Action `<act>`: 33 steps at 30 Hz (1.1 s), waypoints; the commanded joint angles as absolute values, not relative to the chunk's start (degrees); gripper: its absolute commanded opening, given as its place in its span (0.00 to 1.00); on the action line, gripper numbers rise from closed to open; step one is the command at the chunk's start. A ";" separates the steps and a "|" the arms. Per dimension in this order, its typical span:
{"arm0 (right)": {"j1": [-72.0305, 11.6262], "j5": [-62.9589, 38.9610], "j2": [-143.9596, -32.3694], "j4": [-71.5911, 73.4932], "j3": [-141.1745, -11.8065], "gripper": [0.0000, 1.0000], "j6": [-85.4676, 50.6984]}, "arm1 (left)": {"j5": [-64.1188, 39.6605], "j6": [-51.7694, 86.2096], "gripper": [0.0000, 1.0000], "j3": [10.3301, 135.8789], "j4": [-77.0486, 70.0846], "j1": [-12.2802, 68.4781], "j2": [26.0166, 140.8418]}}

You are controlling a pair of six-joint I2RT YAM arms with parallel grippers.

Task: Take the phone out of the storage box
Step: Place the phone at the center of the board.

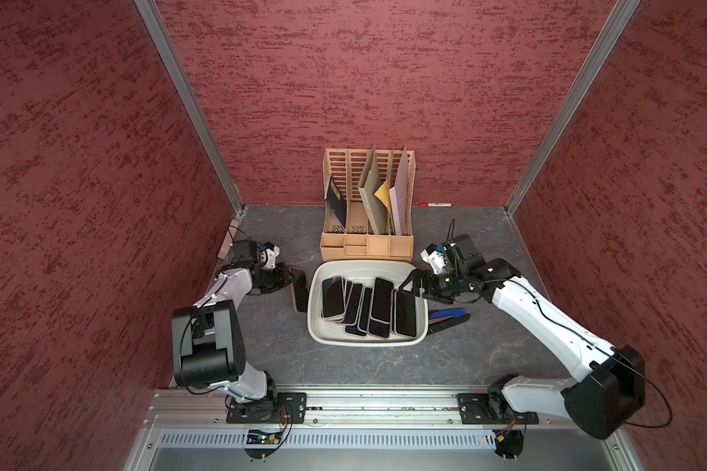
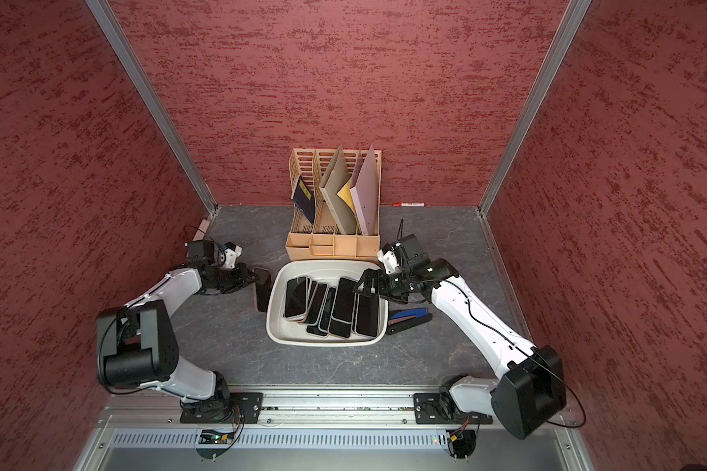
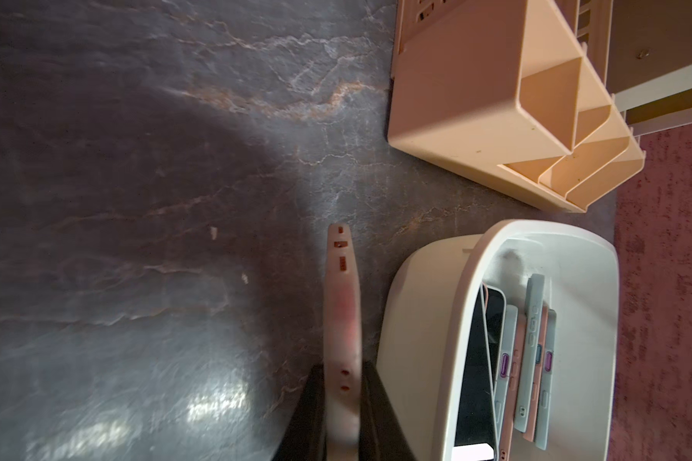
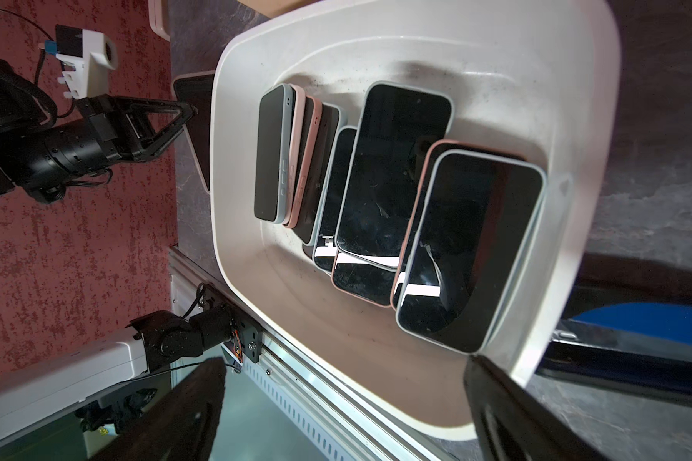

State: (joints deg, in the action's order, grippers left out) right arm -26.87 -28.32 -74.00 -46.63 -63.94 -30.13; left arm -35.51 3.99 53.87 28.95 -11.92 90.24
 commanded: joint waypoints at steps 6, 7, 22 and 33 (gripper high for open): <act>-26.85 -24.70 -70.95 -48.50 -62.23 0.98 -32.62 | -39.89 -0.38 0.07 59.25 29.15 -12.47 98.44; -26.88 -24.45 -70.78 -48.52 -62.23 0.98 -32.94 | -39.56 -0.15 0.09 59.53 29.26 -12.69 99.29; -27.11 -22.52 -68.12 -47.55 -59.50 0.98 -36.03 | -36.73 1.04 0.32 61.87 32.26 -13.08 104.61; -27.16 -22.45 -68.64 -48.88 -59.66 0.98 -34.58 | -31.65 1.04 0.48 62.09 34.74 -13.45 103.67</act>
